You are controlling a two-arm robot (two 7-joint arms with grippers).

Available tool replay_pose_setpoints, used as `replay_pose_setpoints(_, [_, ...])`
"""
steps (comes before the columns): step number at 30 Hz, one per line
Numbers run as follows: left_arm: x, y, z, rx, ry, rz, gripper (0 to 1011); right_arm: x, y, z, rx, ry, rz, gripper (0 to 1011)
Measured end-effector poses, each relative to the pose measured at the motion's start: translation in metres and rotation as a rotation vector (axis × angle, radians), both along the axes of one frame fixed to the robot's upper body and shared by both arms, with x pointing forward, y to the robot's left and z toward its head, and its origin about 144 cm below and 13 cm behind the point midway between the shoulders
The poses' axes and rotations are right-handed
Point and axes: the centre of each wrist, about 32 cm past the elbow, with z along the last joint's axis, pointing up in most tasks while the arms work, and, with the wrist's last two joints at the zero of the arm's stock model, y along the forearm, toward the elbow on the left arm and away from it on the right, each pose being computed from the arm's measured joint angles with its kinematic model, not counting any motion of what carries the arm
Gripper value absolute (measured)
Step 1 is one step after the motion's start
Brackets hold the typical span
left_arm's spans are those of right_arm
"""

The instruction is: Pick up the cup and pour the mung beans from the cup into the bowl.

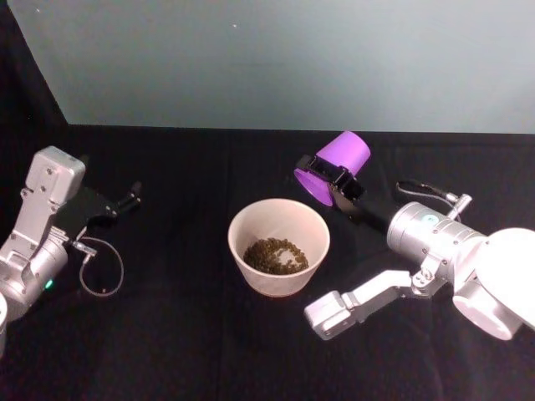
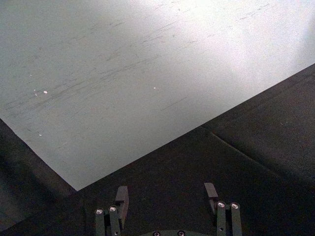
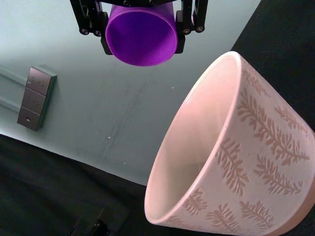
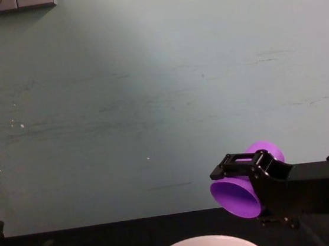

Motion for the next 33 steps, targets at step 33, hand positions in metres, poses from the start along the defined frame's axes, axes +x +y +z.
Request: replay_pose_setpoints(33, [0.000, 0.000, 0.000, 0.000, 0.000, 0.000, 1000, 0.019, -0.050, 0.006, 1.024, 0.603, -0.121, 739])
